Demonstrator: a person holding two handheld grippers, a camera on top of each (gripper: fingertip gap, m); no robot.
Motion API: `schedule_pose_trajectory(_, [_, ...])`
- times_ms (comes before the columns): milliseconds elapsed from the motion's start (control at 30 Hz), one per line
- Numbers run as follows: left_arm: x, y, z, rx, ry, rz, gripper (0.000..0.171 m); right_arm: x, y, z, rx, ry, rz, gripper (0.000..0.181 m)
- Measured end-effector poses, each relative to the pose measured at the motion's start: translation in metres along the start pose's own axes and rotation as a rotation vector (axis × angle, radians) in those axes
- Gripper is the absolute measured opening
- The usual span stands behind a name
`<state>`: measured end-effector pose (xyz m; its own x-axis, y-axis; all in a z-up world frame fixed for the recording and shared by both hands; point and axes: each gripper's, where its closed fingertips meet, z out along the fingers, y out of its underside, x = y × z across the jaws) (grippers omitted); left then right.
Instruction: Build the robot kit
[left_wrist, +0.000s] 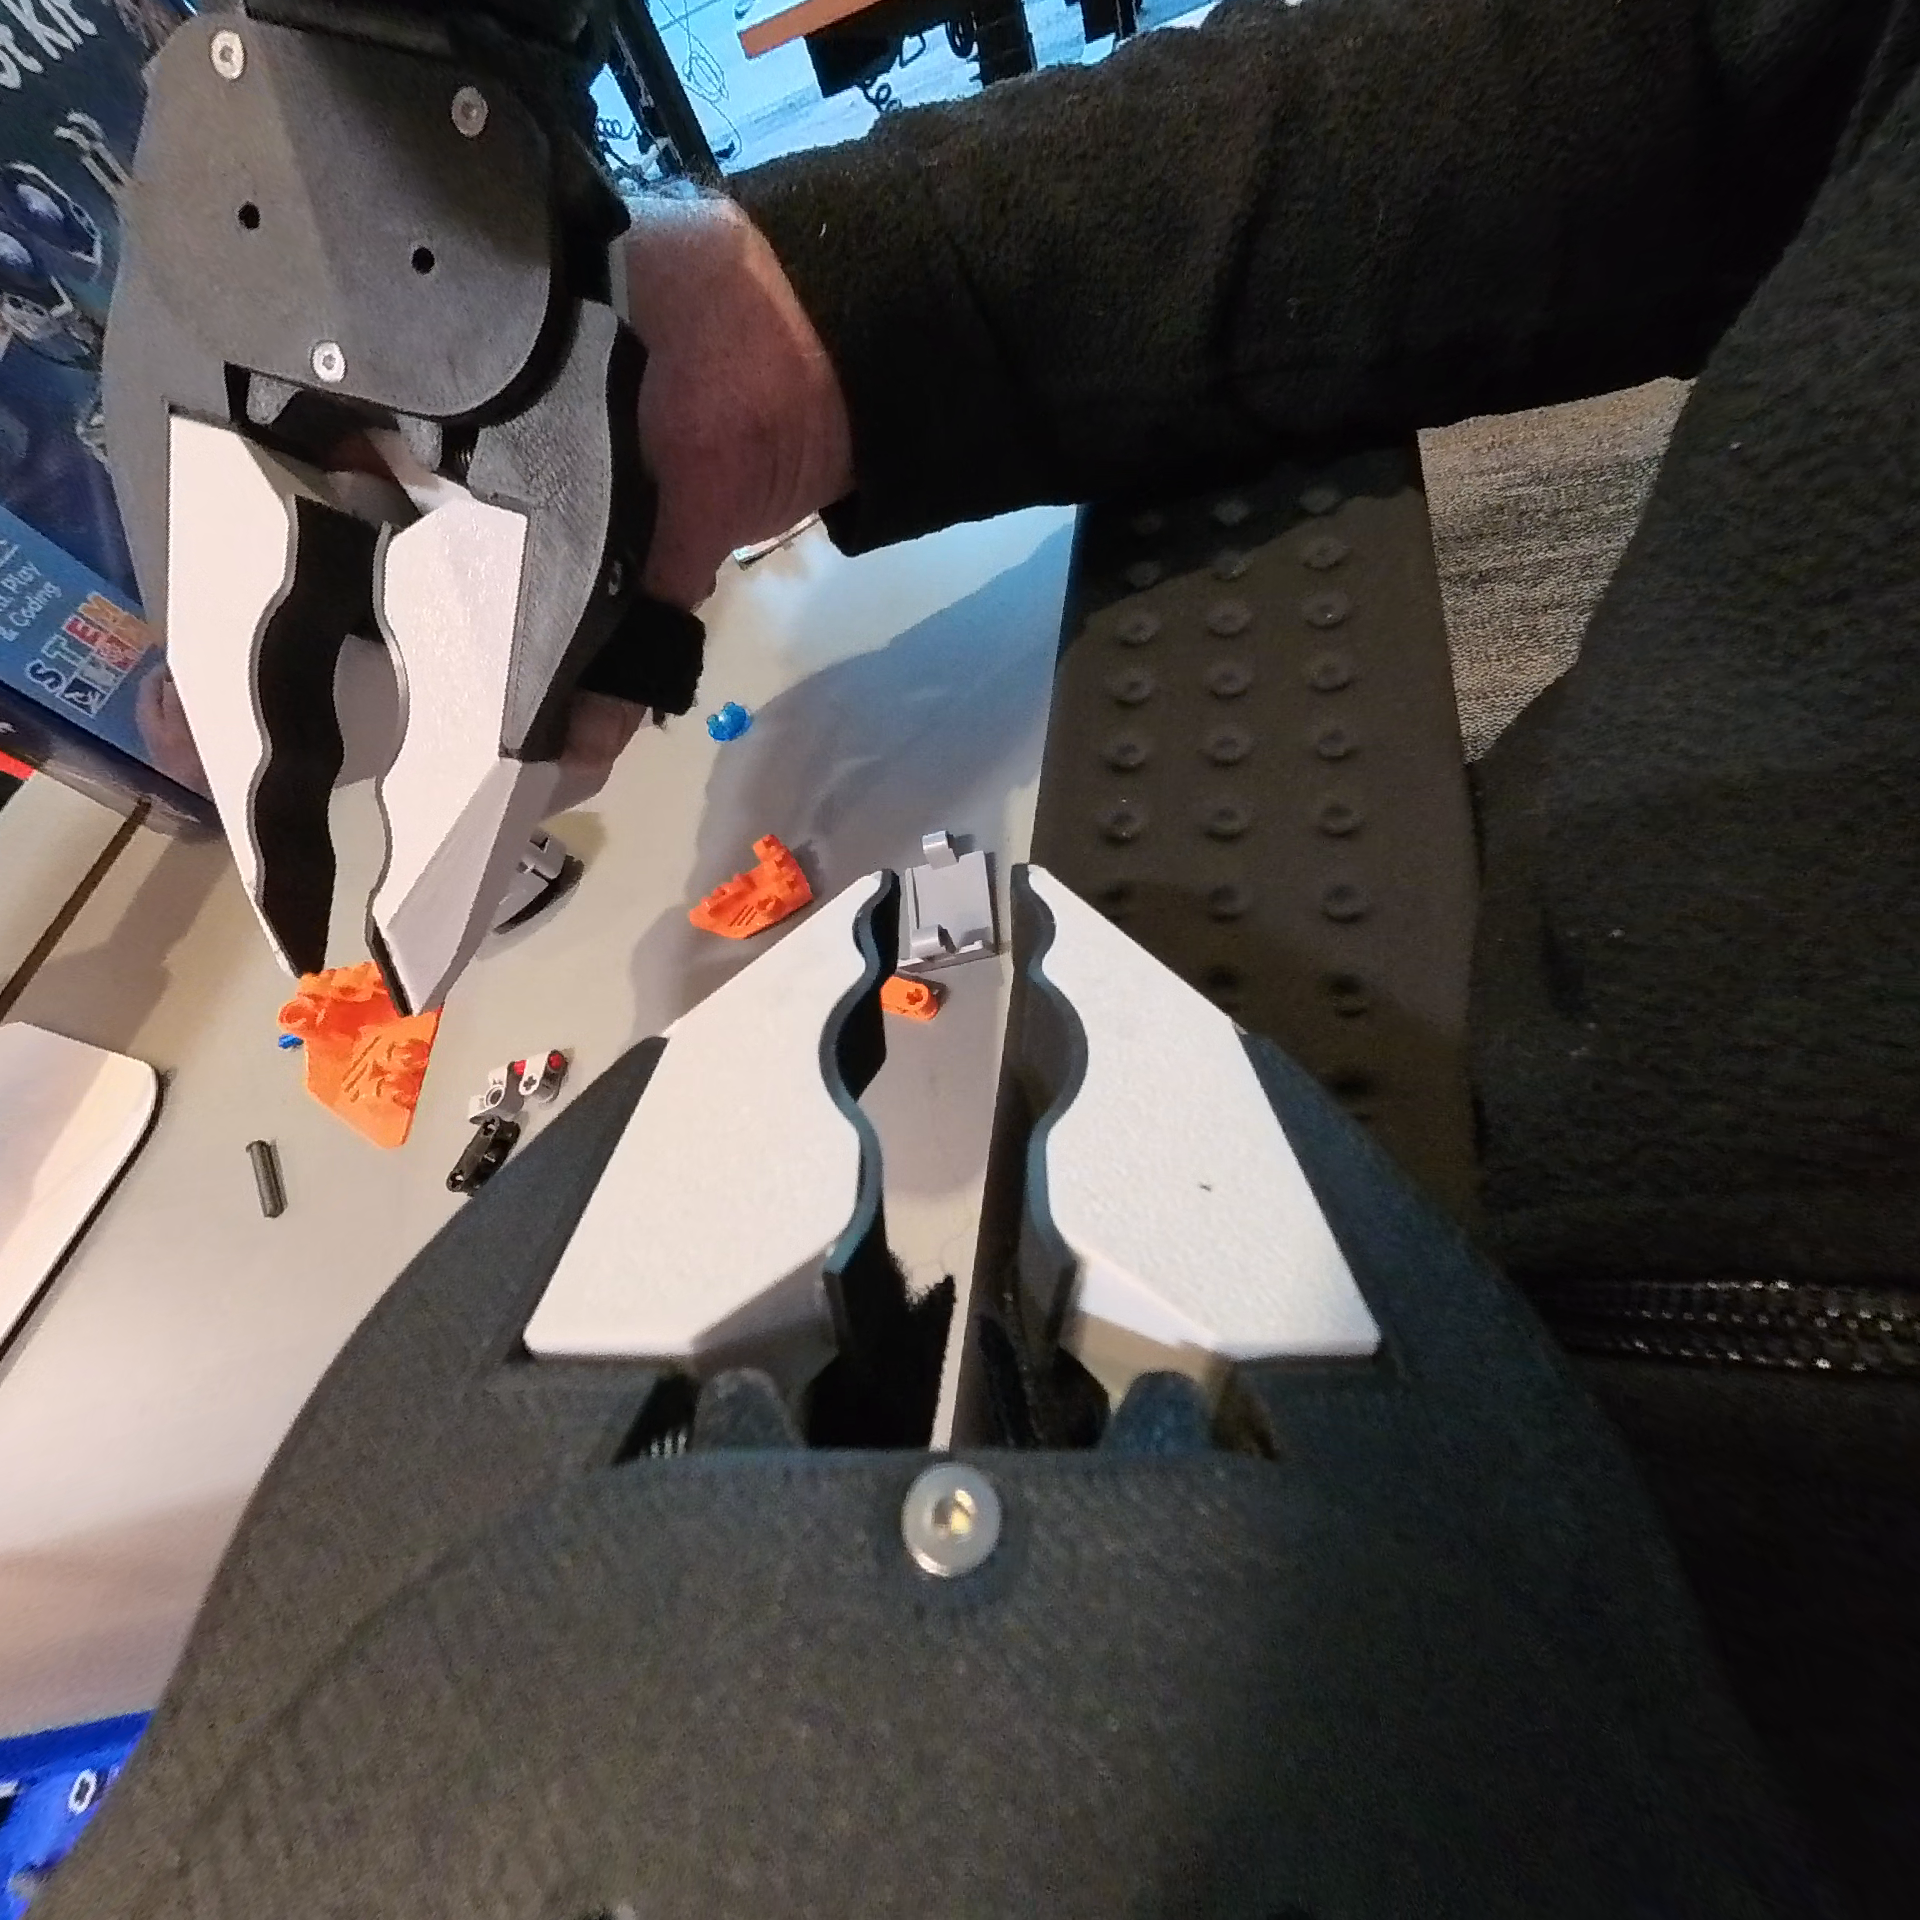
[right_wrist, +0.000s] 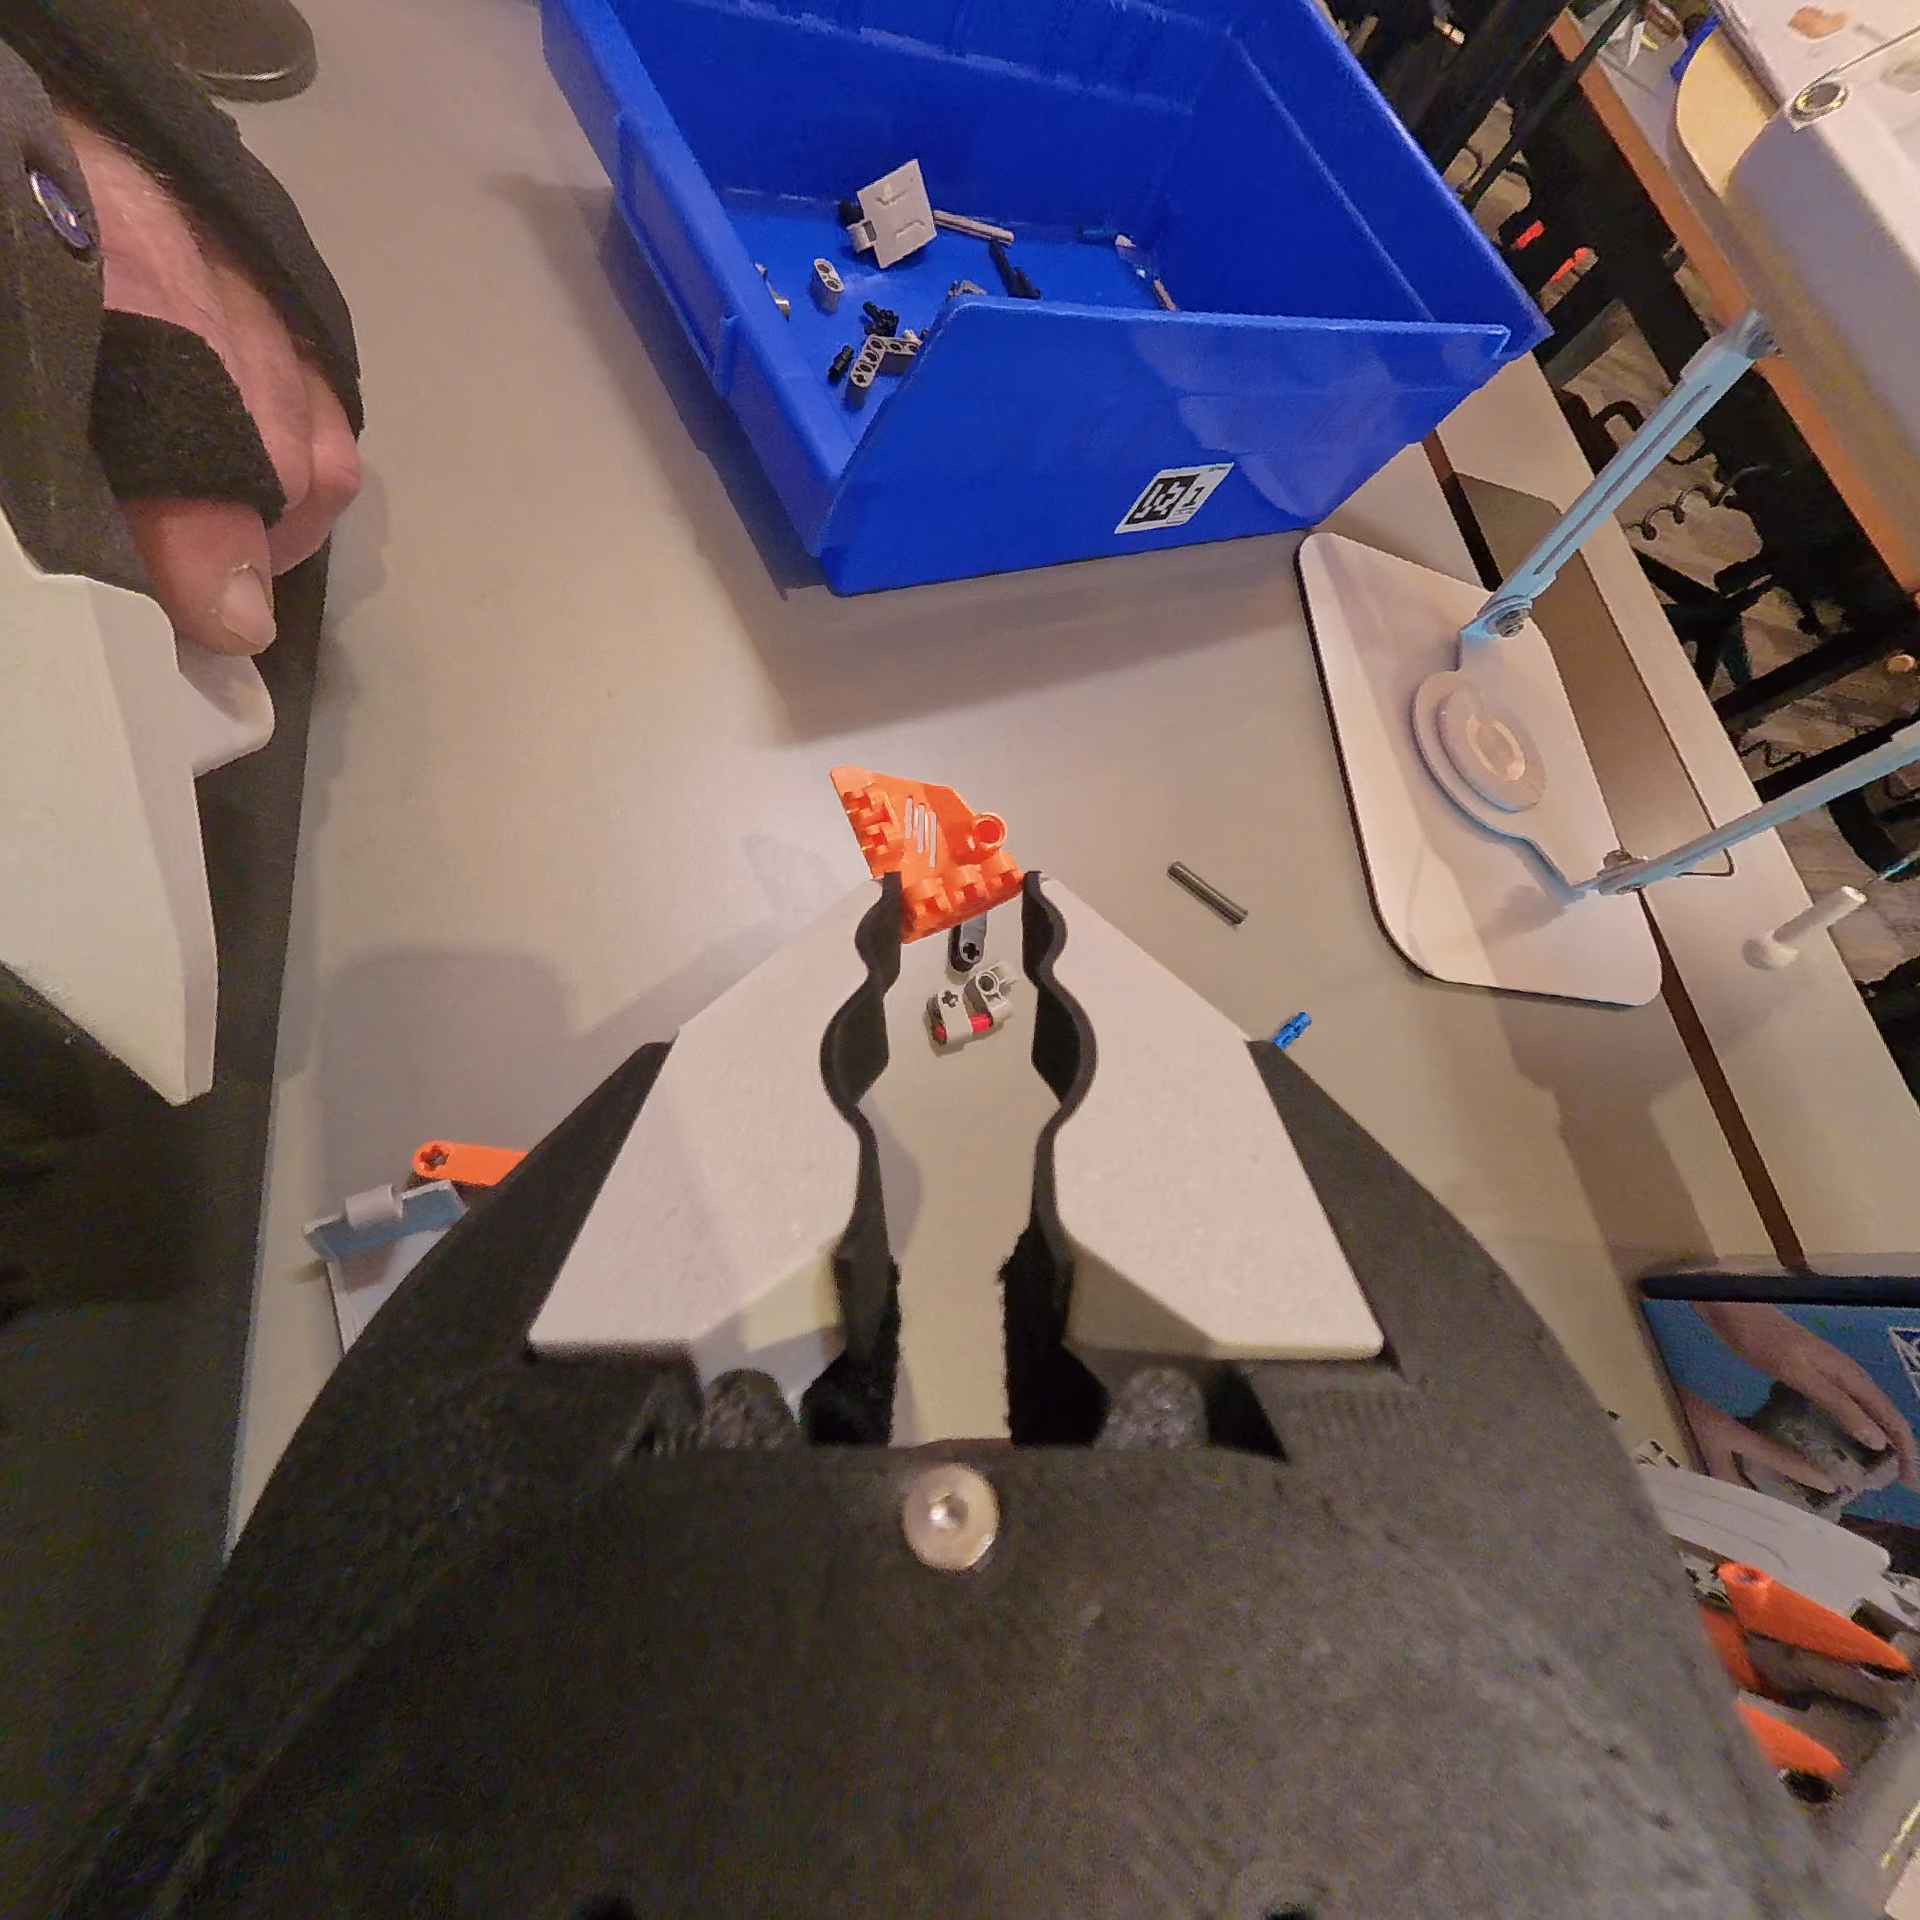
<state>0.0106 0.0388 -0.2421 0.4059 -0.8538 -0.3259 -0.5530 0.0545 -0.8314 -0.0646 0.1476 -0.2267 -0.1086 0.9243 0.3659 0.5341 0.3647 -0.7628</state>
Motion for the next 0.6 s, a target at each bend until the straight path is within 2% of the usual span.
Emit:
schedule_pose_trajectory(300, [-0.013,0.000,-0.004,0.015,-0.049,-0.042,0.019,0.002,-0.003,-0.003,0.023,0.006,0.011,0.020])
schedule_pose_trajectory(600, [-0.046,0.000,-0.022,0.051,-0.190,-0.122,0.021,0.003,-0.009,-0.009,0.072,-0.014,0.057,0.020])
